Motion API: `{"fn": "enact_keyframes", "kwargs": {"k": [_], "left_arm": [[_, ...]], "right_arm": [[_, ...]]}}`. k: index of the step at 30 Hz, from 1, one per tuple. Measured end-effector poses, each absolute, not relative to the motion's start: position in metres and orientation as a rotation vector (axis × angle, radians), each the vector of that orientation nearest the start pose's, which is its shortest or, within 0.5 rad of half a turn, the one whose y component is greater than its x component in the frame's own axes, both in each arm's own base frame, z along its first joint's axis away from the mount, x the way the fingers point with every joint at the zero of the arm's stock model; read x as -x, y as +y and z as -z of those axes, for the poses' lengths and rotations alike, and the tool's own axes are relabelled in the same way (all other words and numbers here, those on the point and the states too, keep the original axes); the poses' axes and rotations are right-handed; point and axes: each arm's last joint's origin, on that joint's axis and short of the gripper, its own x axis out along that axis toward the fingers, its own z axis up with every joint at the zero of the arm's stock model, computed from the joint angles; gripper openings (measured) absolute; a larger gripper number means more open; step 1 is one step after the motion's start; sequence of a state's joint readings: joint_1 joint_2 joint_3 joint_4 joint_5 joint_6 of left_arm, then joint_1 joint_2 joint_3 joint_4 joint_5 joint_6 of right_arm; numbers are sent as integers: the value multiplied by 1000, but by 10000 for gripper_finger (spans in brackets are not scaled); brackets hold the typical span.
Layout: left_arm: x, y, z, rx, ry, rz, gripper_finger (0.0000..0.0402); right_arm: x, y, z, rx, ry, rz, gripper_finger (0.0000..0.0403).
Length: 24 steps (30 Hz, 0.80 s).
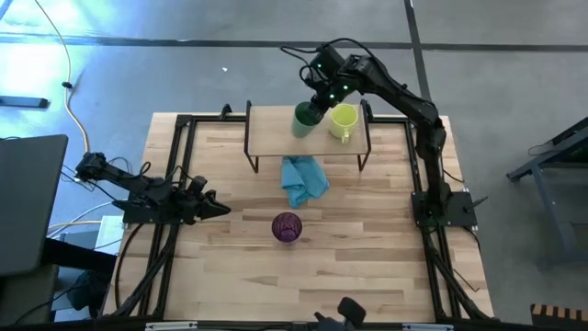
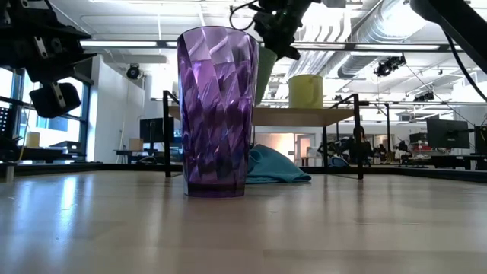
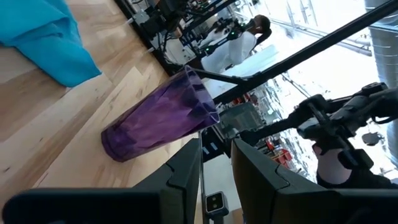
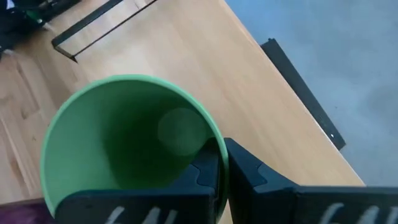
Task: Stack small to large cups/mugs on shelf
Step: Put the green cup on the shelf
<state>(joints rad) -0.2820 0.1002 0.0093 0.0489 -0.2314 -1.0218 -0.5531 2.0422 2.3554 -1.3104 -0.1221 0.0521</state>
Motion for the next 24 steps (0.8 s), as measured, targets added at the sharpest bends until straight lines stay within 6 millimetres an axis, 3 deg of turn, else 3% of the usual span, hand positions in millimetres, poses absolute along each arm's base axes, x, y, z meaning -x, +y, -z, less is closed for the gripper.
{"fn": "enact_keyframes", "kwargs": {"k": [14, 24], "left_arm": [[-101, -22, -163, 1013, 70, 23, 83], [-101, -22, -163, 1015, 71, 23, 83]], "right_arm": [[-342, -217, -393, -369, 934, 472, 0], [-348, -222, -381, -381, 974, 473, 0]]}}
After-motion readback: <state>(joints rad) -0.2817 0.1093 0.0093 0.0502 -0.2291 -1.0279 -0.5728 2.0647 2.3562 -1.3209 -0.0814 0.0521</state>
